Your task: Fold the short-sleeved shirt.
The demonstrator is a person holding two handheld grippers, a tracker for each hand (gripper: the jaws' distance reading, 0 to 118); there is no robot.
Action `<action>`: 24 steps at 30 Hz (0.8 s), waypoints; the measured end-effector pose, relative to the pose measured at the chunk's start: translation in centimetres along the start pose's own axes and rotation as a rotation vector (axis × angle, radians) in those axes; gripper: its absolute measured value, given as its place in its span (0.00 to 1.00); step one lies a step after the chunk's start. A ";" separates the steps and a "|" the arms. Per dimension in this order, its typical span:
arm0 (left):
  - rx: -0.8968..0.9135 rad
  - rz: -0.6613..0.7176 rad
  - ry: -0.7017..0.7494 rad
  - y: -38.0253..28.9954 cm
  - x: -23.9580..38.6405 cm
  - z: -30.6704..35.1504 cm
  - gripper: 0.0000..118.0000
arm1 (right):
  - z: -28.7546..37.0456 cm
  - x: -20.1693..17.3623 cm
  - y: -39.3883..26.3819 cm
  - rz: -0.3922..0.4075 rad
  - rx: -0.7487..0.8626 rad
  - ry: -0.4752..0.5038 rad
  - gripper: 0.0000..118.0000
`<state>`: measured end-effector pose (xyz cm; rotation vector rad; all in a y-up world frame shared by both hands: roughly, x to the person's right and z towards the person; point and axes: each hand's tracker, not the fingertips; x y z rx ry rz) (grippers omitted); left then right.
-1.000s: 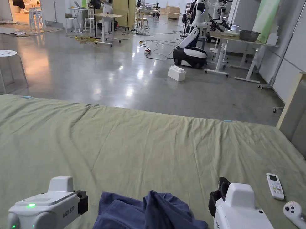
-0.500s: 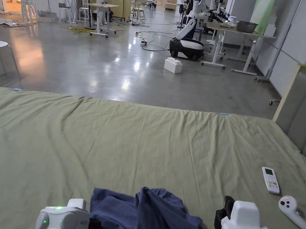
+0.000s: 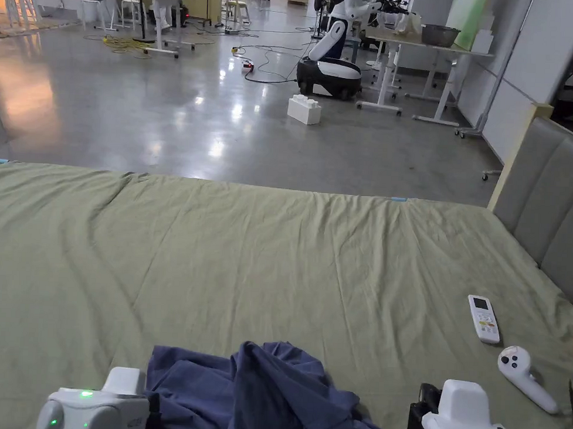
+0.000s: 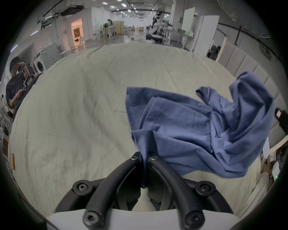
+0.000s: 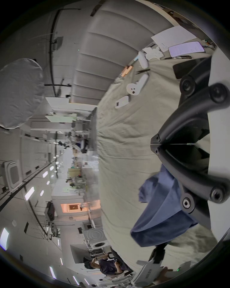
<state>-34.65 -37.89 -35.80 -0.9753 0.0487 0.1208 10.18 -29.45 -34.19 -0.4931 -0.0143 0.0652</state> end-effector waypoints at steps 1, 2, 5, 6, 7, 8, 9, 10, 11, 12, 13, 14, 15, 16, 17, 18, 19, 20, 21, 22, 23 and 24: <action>0.016 0.006 0.009 -0.1 -0.3 0.6 0.05 | -0.7 0.5 -0.4 -0.032 -0.082 0.018 0.10; 0.031 0.012 0.006 0.0 -0.6 1.2 0.05 | -1.5 0.9 -0.3 -0.001 -0.077 0.013 0.27; 0.050 0.033 -0.015 0.0 -1.1 2.5 0.05 | -4.2 1.3 -1.7 -0.020 -0.248 0.112 0.57; 0.060 0.023 -0.010 -0.1 -1.2 2.9 0.05 | -5.1 1.0 -2.1 0.000 -0.286 0.137 0.59; 0.067 0.021 -0.008 -0.1 -1.3 3.1 0.05 | -5.8 0.7 -2.5 0.015 -0.309 0.149 0.59; 0.070 0.023 -0.010 -0.2 -1.4 3.3 0.05 | -6.5 0.0 -3.0 0.039 -0.320 0.148 0.59; 0.072 0.029 -0.014 -0.2 -1.4 3.4 0.05 | -7.5 -0.6 -3.4 0.074 -0.357 0.151 0.59; 0.080 0.030 -0.012 -0.2 -1.5 3.5 0.05 | -8.2 -1.0 -3.8 0.087 -0.379 0.149 0.59; 0.083 0.033 -0.014 -0.3 -1.5 3.6 0.05 | -9.1 -1.5 -4.3 0.101 -0.410 0.147 0.57; 0.081 0.035 -0.012 -0.4 -1.5 3.6 0.05 | -9.4 -2.2 -4.8 0.105 -0.453 0.160 0.57; 0.078 0.036 -0.011 -0.4 -1.5 3.6 0.05 | -9.8 -2.5 -5.2 0.094 -0.476 0.169 0.55; 0.079 0.037 -0.011 -0.5 -1.5 3.6 0.05 | -10.2 -2.7 -5.7 0.080 -0.490 0.188 0.49; 0.079 0.041 -0.011 -0.6 -1.5 3.6 0.05 | -10.4 -2.9 -6.0 0.064 -0.501 0.210 0.34; 0.078 0.045 -0.013 -0.7 -1.6 3.6 0.05 | -10.3 -2.9 -6.4 0.058 -0.485 0.213 0.21; 0.077 0.048 -0.012 -0.7 -1.6 3.6 0.05 | -9.9 -3.3 -6.4 0.062 -0.459 0.205 0.14; 0.082 0.046 -0.009 -0.8 -1.6 3.6 0.05 | -9.7 -3.6 -6.4 0.070 -0.457 0.211 0.07; 0.083 0.046 -0.009 -0.9 -1.6 3.6 0.05 | -9.6 -4.0 -6.3 0.074 -0.455 0.214 0.05; 0.084 0.046 -0.011 -0.9 -1.6 3.7 0.05 | -9.1 -4.1 -6.1 0.097 -0.441 0.186 0.04; 0.088 0.046 -0.012 -0.8 -1.5 3.9 0.05 | -8.8 -4.2 -6.0 0.106 -0.439 0.183 0.04; 0.100 0.046 -0.016 -0.8 -1.5 4.1 0.05 | -8.4 -4.2 -5.7 0.102 -0.432 0.180 0.04; 0.116 0.046 -0.020 -0.7 -1.5 4.5 0.05 | -8.0 -4.2 -5.3 0.095 -0.401 0.173 0.03; 0.131 0.045 -0.024 -0.5 -1.5 5.0 0.05 | -6.8 -4.2 -4.5 0.090 -0.357 0.156 0.03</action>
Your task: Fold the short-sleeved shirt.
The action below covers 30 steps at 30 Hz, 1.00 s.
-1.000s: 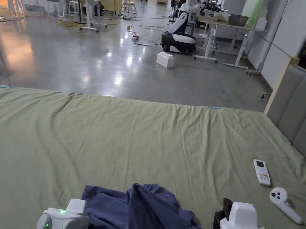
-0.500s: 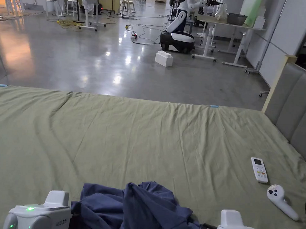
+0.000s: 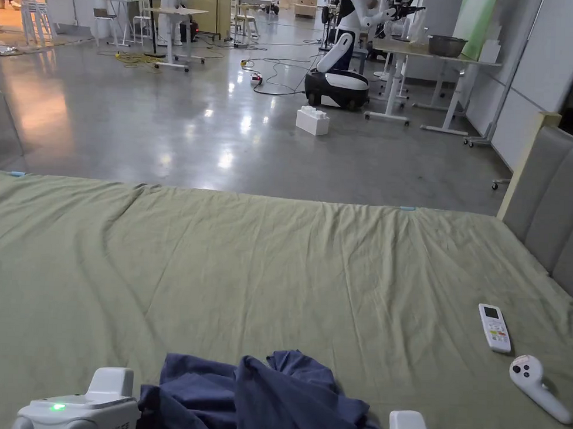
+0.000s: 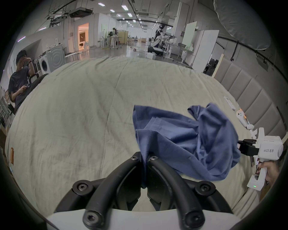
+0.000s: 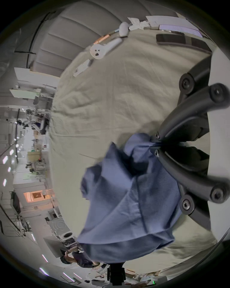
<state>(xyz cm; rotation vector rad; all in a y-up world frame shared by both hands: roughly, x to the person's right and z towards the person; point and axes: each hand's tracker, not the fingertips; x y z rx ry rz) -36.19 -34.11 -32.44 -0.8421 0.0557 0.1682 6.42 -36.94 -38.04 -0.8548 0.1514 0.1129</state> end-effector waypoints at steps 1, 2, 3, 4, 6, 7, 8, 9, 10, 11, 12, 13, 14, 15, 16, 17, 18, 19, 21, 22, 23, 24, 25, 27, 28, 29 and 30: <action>0.015 -0.001 -0.006 0.3 0.0 0.4 0.05 | 0.8 0.0 0.4 0.000 0.026 -0.016 0.03; 0.032 -0.001 -0.011 0.8 0.0 0.9 0.05 | 1.8 0.0 0.8 0.000 0.056 -0.024 0.03; 0.051 -0.003 -0.015 1.3 -0.1 1.5 0.05 | 2.8 0.2 1.4 -0.010 0.090 -0.025 0.03; 0.067 -0.003 -0.015 1.8 -0.1 2.1 0.05 | 3.4 0.9 2.2 -0.016 0.114 -0.026 0.03; 0.105 0.003 -0.031 3.3 -0.4 3.5 0.05 | 5.5 1.4 3.6 -0.006 0.170 -0.042 0.03; 0.123 0.006 -0.033 4.1 -0.6 4.3 0.05 | 6.5 1.6 4.4 -0.001 0.191 -0.048 0.03; 0.142 0.004 -0.033 4.8 -0.8 5.0 0.05 | 7.3 2.3 5.2 -0.003 0.220 -0.060 0.03; 0.162 -0.001 -0.035 5.6 -1.1 5.7 0.05 | 8.3 2.7 6.0 -0.006 0.246 -0.070 0.03; 0.183 -0.004 -0.029 6.4 -1.4 6.6 0.05 | 9.4 3.0 6.8 -0.008 0.276 -0.076 0.03; 0.202 -0.006 -0.024 7.2 -1.7 7.3 0.05 | 10.4 3.3 7.5 -0.005 0.301 -0.084 0.03; 0.223 -0.007 -0.021 8.1 -2.1 8.1 0.05 | 11.2 3.7 8.6 0.000 0.319 -0.097 0.03; 0.234 -0.006 -0.017 8.8 -2.4 8.8 0.05 | 12.1 4.0 9.3 0.000 0.337 -0.113 0.03; 0.252 0.001 -0.010 9.6 -2.9 9.6 0.05 | 13.0 4.3 10.1 0.001 0.367 -0.123 0.03; 0.275 0.019 -0.006 10.5 -3.4 10.4 0.05 | 14.0 4.7 11.0 -0.007 0.399 -0.126 0.03; 0.296 0.031 -0.006 11.2 -3.9 11.1 0.05 | 14.8 4.9 11.8 -0.009 0.421 -0.136 0.03; 0.315 0.041 -0.008 12.0 -4.4 11.8 0.05 | 15.7 5.2 12.8 -0.016 0.443 -0.152 0.03; 0.323 0.039 0.012 13.0 -4.8 12.6 0.05 | 16.6 5.4 13.7 -0.014 0.464 -0.160 0.03; 0.337 0.038 0.025 13.8 -5.2 13.2 0.05 | 17.3 5.6 14.5 -0.013 0.486 -0.164 0.03; 0.366 0.042 0.029 15.5 -5.7 14.9 0.05 | 18.6 6.0 16.4 -0.016 0.516 -0.179 0.03; 0.377 0.045 0.031 16.0 -5.8 15.6 0.05 | 19.1 6.1 17.0 -0.021 0.539 -0.184 0.03; 0.394 0.043 0.042 16.9 -6.0 16.3 0.05 | 19.8 6.2 18.0 -0.013 0.557 -0.187 0.03; 0.414 0.032 0.061 17.8 -6.2 17.1 0.05 | 20.5 6.1 18.8 -0.017 0.558 -0.190 0.03; 0.425 0.024 0.071 18.5 -6.2 17.7 0.05 | 21.1 6.1 19.6 -0.019 0.587 -0.193 0.03; 0.452 0.026 0.078 20.1 -6.4 19.2 0.05 | 22.3 6.0 21.3 -0.024 0.622 -0.189 0.03; 0.465 0.030 0.076 20.8 -6.4 19.8 0.05 | 22.8 5.7 22.3 -0.018 0.630 -0.189 0.03; 0.478 0.032 0.077 21.5 -6.5 20.3 0.05 | 23.2 5.5 23.1 -0.017 0.645 -0.186 0.03; 0.487 0.018 0.082 22.8 -7.0 20.2 0.05 | 23.6 5.3 24.0 -0.009 0.671 -0.191 0.03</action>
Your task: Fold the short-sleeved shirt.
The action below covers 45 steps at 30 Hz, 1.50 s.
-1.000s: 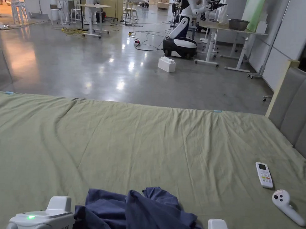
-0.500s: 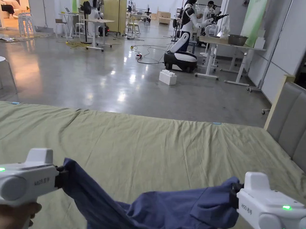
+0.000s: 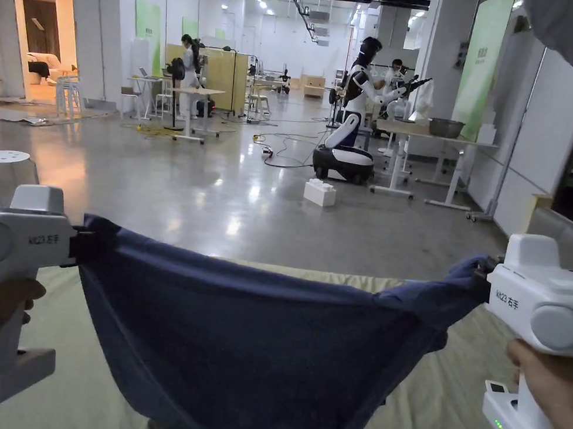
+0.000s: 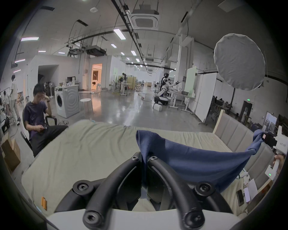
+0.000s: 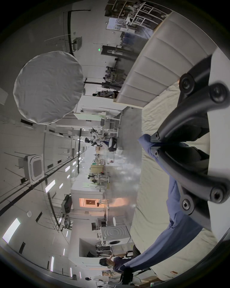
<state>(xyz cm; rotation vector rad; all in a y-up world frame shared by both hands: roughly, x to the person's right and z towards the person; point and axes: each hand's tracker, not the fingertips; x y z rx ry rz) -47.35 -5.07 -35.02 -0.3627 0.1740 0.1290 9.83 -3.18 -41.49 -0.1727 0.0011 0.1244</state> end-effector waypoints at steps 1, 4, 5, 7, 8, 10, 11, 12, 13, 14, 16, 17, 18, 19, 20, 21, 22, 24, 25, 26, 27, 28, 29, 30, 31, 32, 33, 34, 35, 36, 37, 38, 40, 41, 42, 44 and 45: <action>0.021 -0.011 0.013 0.8 0.0 0.0 0.05 | -0.2 -0.3 1.0 0.024 0.032 -0.004 0.03; 0.040 -0.023 0.030 3.6 0.2 -0.3 0.05 | -1.4 -0.9 3.9 0.006 0.056 -0.006 0.03; 0.051 -0.015 0.031 4.4 0.2 -0.5 0.05 | -2.0 -1.2 4.9 0.001 0.060 -0.008 0.03; 0.061 -0.009 0.028 5.9 0.2 -1.2 0.05 | -3.0 -1.7 6.5 0.001 0.073 -0.011 0.03; 0.066 -0.012 0.038 6.7 0.2 -1.8 0.05 | -3.6 -2.0 7.2 -0.003 0.076 -0.014 0.03; 0.072 -0.014 0.050 8.0 0.2 -2.6 0.05 | -4.1 -2.8 8.6 0.024 0.102 -0.022 0.03; 0.072 -0.008 0.044 8.8 -0.2 -3.6 0.05 | -4.7 -3.0 9.3 0.021 0.103 -0.023 0.03; 0.072 -0.006 0.048 9.5 -0.3 -4.3 0.05 | -5.2 -3.3 9.9 0.031 0.112 -0.026 0.03; 0.076 -0.006 0.053 10.1 -0.4 -4.8 0.05 | -5.8 -3.5 10.4 0.038 0.119 -0.035 0.03; 0.079 -0.015 0.052 10.8 -0.4 -5.4 0.05 | -6.4 -3.8 11.1 0.051 0.127 -0.044 0.03; 0.080 -0.002 0.060 12.0 -0.5 -6.3 0.05 | -7.4 -4.0 12.2 0.055 0.133 -0.047 0.03; 0.087 0.008 0.058 12.6 -0.6 -6.8 0.05 | -7.9 -4.2 12.8 0.059 0.143 -0.050 0.03; 0.091 0.005 0.059 13.4 -0.6 -7.4 0.05 | -8.6 -4.3 13.5 0.064 0.144 -0.057 0.03; 0.096 -0.001 0.064 13.9 -0.4 -7.7 0.05 | -9.0 -4.4 14.0 0.064 0.152 -0.060 0.03; 0.103 -0.015 0.074 14.5 -0.2 -8.1 0.05 | -9.3 -4.6 14.7 0.061 0.165 -0.061 0.03; 0.109 -0.019 0.075 15.1 -0.1 -8.6 0.05 | -9.6 -4.8 15.4 0.069 0.171 -0.066 0.03; 0.112 -0.018 0.074 15.6 -0.1 -9.0 0.05 | -10.0 -4.9 15.9 0.076 0.184 -0.070 0.03; 0.127 -0.015 0.073 16.4 0.2 -9.4 0.05 | -10.6 -5.2 17.0 0.084 0.203 -0.080 0.03; 0.132 -0.018 0.076 16.9 0.5 -9.8 0.05 | -10.8 -5.4 17.5 0.079 0.211 -0.083 0.03; 0.136 -0.023 0.078 17.3 0.6 -10.1 0.05 | -11.0 -5.4 18.0 0.079 0.225 -0.087 0.03; 0.142 -0.027 0.078 17.5 0.8 -10.1 0.05 | -11.2 -5.5 18.4 0.080 0.229 -0.089 0.03; 0.146 -0.031 0.079 17.7 1.0 -10.0 0.05 | -11.2 -5.6 18.7 0.085 0.236 -0.094 0.03; 0.151 -0.029 0.080 17.8 1.1 -10.2 0.05 | -11.2 -5.8 18.9 0.092 0.251 -0.103 0.03; 0.149 -0.029 0.077 17.9 1.1 -10.3 0.05 | -11.3 -5.7 19.0 0.093 0.251 -0.101 0.03; 0.156 -0.013 0.075 17.8 1.1 -10.3 0.05 | -11.3 -5.6 18.9 0.092 0.264 -0.104 0.03; 0.153 -0.006 0.073 17.6 1.2 -10.3 0.05 | -11.3 -5.7 18.8 0.099 0.264 -0.108 0.03; 0.148 -0.015 0.067 17.3 1.3 -10.4 0.05 | -11.1 -5.8 18.5 0.101 0.265 -0.111 0.03; 0.147 -0.026 0.067 16.9 1.4 -10.5 0.05 | -11.0 -5.7 18.1 0.098 0.266 -0.110 0.03; 0.144 -0.037 0.065 16.5 1.5 -10.6 0.05 | -10.9 -5.8 17.8 0.097 0.266 -0.110 0.03; 0.134 -0.050 0.068 15.5 1.7 -10.4 0.05 | -10.7 -5.8 16.7 0.104 0.245 -0.108 0.03; 0.125 -0.052 0.063 14.7 1.7 -10.4 0.05 | -10.4 -5.8 15.9 0.109 0.234 -0.103 0.03; 0.116 -0.051 0.057 13.6 1.6 -10.4 0.05 | -10.1 -5.7 14.9 0.110 0.229 -0.100 0.03; 0.089 -0.043 0.052 11.1 1.8 -9.9 0.05 | -9.2 -5.8 12.6 0.139 0.202 -0.102 0.03; 0.076 -0.042 0.048 9.7 1.7 -9.8 0.05 | -8.6 -5.8 11.3 0.147 0.192 -0.104 0.03; 0.067 -0.046 0.050 8.1 1.6 -9.6 0.05 | -7.9 -5.6 9.8 0.150 0.180 -0.095 0.03; 0.038 -0.043 0.052 5.0 1.7 -8.8 0.05 | -6.7 -5.6 7.3 0.166 0.138 -0.093 0.03; 0.023 -0.044 0.046 3.3 1.6 -8.4 0.05 | -5.8 -5.5 5.8 0.166 0.132 -0.084 0.03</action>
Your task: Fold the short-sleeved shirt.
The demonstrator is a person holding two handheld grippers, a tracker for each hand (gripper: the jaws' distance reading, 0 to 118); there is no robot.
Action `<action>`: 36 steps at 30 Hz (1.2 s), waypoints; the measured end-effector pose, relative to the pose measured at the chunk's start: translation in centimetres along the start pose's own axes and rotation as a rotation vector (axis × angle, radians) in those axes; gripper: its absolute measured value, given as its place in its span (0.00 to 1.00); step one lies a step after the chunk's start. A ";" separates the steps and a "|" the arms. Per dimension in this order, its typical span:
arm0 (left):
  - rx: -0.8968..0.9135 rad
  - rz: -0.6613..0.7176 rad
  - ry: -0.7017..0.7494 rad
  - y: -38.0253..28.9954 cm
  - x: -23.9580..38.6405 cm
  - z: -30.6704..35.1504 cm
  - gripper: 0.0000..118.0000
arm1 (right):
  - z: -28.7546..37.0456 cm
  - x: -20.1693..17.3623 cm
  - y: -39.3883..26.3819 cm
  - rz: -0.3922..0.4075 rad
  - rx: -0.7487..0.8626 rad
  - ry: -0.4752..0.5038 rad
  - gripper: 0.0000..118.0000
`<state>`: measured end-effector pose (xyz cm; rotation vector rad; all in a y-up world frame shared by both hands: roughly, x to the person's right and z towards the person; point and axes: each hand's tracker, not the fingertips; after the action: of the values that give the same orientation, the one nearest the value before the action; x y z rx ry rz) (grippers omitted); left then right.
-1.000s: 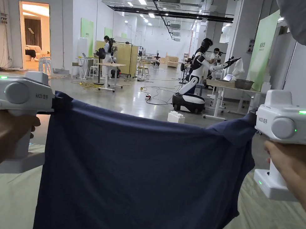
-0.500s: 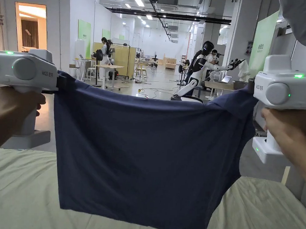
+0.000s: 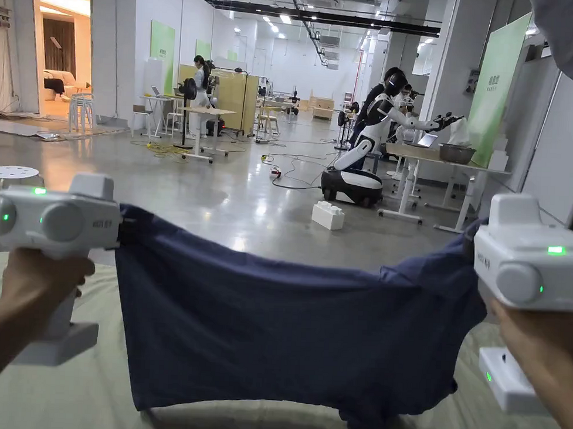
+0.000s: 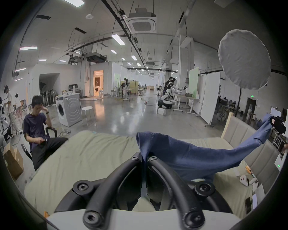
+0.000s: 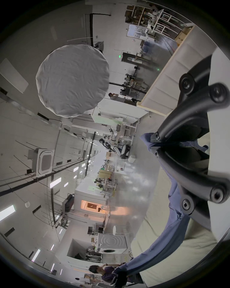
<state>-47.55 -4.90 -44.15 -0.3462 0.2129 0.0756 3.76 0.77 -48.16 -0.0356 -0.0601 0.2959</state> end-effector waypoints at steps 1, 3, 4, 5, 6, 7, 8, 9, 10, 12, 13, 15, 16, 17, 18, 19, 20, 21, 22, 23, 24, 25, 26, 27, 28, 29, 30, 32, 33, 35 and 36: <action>-0.013 0.013 -0.002 -1.4 0.0 0.4 0.05 | 0.5 0.1 -1.2 -0.004 -0.012 0.007 0.03; -0.030 0.030 -0.017 -4.7 0.1 1.9 0.05 | 2.6 0.0 -3.8 0.000 -0.031 0.007 0.03; -0.037 0.031 -0.022 -6.2 0.2 2.7 0.05 | 3.8 0.2 -5.0 -0.012 -0.042 0.020 0.03; -0.045 0.030 -0.029 -7.5 0.2 3.6 0.05 | 4.8 0.3 -6.0 -0.027 -0.049 0.020 0.03; -0.046 0.036 -0.029 -8.9 0.2 4.5 0.05 | 6.1 0.3 -7.0 -0.027 -0.055 0.017 0.03; -0.055 0.036 -0.036 -10.1 0.1 5.4 0.05 | 7.3 0.5 -7.8 -0.028 -0.056 0.019 0.03; -0.055 0.038 -0.039 -11.2 0.1 6.4 0.05 | 8.7 0.7 -8.6 -0.040 -0.055 0.013 0.03; -0.063 0.037 -0.044 -12.6 -0.1 7.7 0.05 | 10.4 0.9 -9.1 -0.035 -0.058 0.017 0.03; -0.064 0.041 -0.044 -13.6 -0.3 8.5 0.05 | 11.7 1.0 -9.7 -0.033 -0.058 0.019 0.03; -0.070 0.044 -0.054 -15.6 -0.8 10.6 0.05 | 14.2 1.5 -10.5 -0.062 -0.078 0.036 0.03; -0.070 0.042 -0.047 -16.5 -0.9 11.6 0.05 | 15.3 1.8 -10.9 -0.069 -0.084 0.042 0.03; -0.069 0.035 -0.048 -18.2 -1.3 13.6 0.05 | 18.0 1.7 -11.5 -0.030 -0.050 0.025 0.03; -0.073 0.037 -0.047 -18.9 -1.4 14.5 0.05 | 18.8 1.8 -12.0 -0.045 -0.076 0.030 0.03; -0.075 0.034 -0.046 -19.8 -1.5 15.6 0.05 | 20.2 1.8 -12.4 -0.045 -0.082 0.035 0.03; -0.075 0.035 -0.042 -21.0 -2.1 15.8 0.05 | 21.1 1.8 -12.8 -0.054 -0.101 0.046 0.03; -0.082 0.033 -0.041 -21.7 -2.4 16.1 0.05 | 21.7 1.8 -13.3 -0.057 -0.125 0.054 0.03; -0.094 0.034 -0.039 -22.6 -2.6 16.8 0.05 | 22.3 1.6 -13.9 -0.040 -0.143 0.067 0.03; -0.099 0.040 -0.038 -23.5 -2.8 17.4 0.05 | 23.1 1.3 -14.5 -0.036 -0.170 0.066 0.03; -0.123 0.045 -0.040 -24.3 -3.2 17.8 0.05 | 23.7 1.1 -15.2 -0.027 -0.183 0.063 0.03; -0.159 0.056 -0.028 -25.3 -3.3 18.2 0.05 | 24.1 1.0 -16.0 -0.028 -0.218 0.072 0.03; -0.180 0.043 -0.022 -26.4 -3.3 18.3 0.05 | 24.6 0.7 -17.1 -0.038 -0.250 0.071 0.03; -0.218 0.033 -0.029 -27.3 -3.3 18.3 0.05 | 24.9 0.3 -17.6 -0.019 -0.267 0.084 0.03; -0.262 0.028 -0.028 -28.5 -3.2 18.5 0.05 | 25.2 0.0 -18.5 -0.010 -0.304 0.092 0.03; -0.293 0.020 -0.025 -29.6 -3.0 18.4 0.05 | 25.3 -0.4 -19.7 -0.029 -0.345 0.102 0.03; -0.317 0.021 -0.029 -30.6 -2.8 18.1 0.05 | 25.4 -0.7 -20.7 -0.015 -0.358 0.121 0.03; -0.353 0.031 -0.044 -31.7 -2.7 17.7 0.05 | 25.4 -1.4 -22.4 -0.013 -0.418 0.136 0.03; -0.396 0.041 -0.053 -32.8 -2.4 17.3 0.05 | 25.2 -2.0 -23.8 0.019 -0.468 0.156 0.03; -0.451 0.021 -0.052 -34.6 -1.9 16.2 0.05 | 24.8 -3.0 -26.6 0.028 -0.553 0.184 0.03; -0.496 0.008 -0.046 -35.4 -1.6 15.6 0.05 | 24.6 -3.7 -28.1 0.047 -0.593 0.192 0.03; -0.529 -0.001 -0.028 -36.9 -1.3 14.8 0.05 | 24.2 -4.5 -30.9 0.080 -0.693 0.201 0.03; -0.564 -0.015 -0.021 -37.5 -1.3 14.4 0.05 | 23.9 -4.6 -32.1 0.064 -0.717 0.216 0.03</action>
<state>-41.87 -35.16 -18.35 -0.9081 0.1654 0.1248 7.11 -30.64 -23.16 -0.7814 0.0521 0.3204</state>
